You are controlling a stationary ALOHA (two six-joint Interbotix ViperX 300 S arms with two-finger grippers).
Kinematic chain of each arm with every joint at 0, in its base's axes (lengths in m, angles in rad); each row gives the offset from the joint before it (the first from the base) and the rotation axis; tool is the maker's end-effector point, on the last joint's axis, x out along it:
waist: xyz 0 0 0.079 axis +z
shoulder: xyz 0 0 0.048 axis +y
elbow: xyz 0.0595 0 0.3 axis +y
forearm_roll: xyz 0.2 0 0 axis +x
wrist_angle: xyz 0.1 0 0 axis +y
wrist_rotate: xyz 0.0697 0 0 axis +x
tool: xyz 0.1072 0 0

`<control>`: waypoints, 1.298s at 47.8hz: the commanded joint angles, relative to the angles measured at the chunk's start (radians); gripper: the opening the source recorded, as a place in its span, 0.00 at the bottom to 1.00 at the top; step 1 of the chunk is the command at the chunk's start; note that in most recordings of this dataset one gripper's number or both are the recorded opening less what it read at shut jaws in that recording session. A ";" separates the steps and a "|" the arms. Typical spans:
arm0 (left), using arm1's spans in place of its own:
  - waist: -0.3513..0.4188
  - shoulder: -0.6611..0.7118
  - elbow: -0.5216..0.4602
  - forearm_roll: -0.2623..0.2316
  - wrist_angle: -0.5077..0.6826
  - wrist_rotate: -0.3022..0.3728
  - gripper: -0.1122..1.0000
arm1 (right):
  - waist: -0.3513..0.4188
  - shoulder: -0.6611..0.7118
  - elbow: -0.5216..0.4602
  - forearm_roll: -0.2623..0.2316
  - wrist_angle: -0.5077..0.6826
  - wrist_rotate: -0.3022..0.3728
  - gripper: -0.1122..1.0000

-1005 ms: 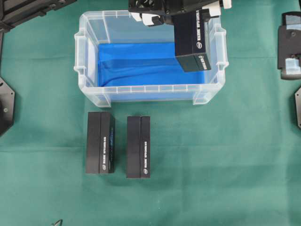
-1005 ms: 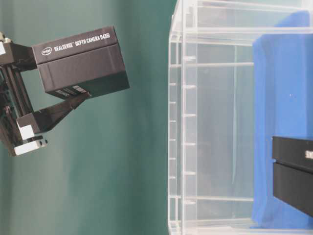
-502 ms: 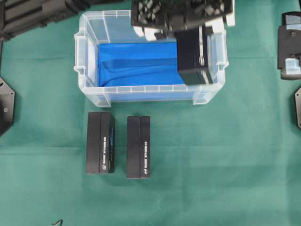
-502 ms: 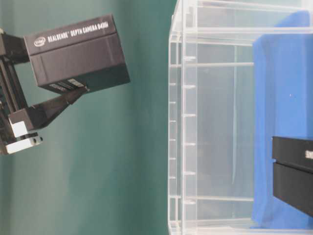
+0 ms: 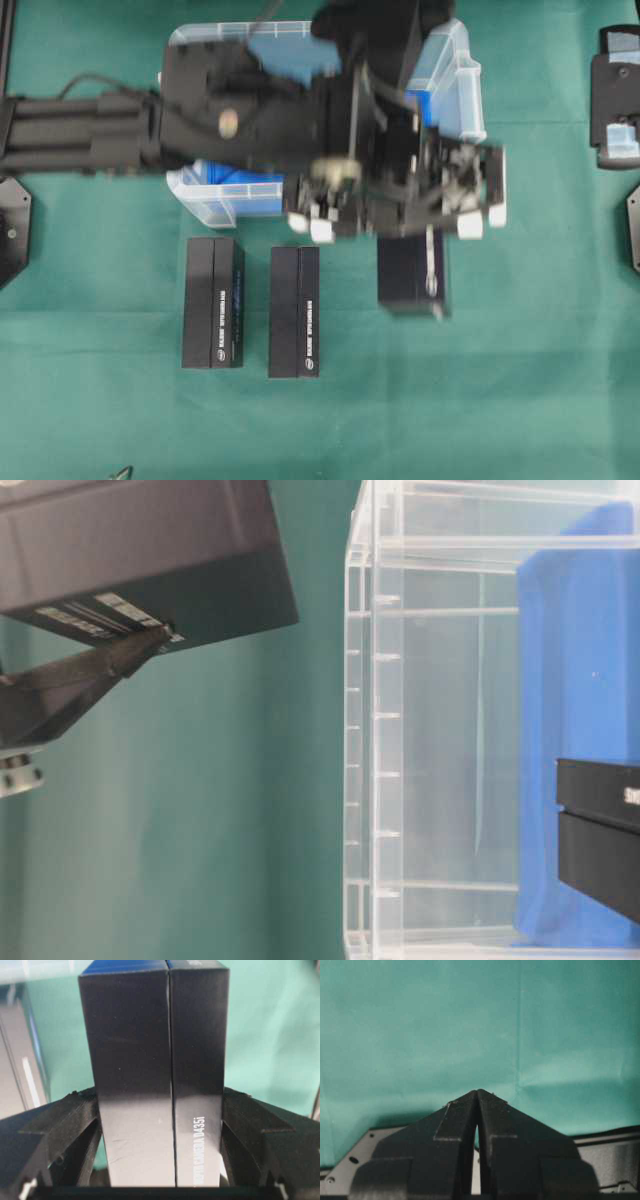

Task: Take the box out of the case with the left arm.
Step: 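Carry the held box out over the case front wall and down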

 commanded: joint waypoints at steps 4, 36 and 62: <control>-0.051 -0.067 -0.009 0.005 -0.003 -0.054 0.67 | 0.002 0.000 -0.009 0.002 -0.002 0.000 0.13; -0.077 -0.084 0.083 0.017 -0.011 -0.120 0.67 | 0.000 0.002 -0.009 0.000 -0.002 0.002 0.13; -0.084 -0.080 0.380 0.041 -0.279 -0.161 0.67 | 0.002 0.002 -0.009 0.002 -0.002 0.006 0.13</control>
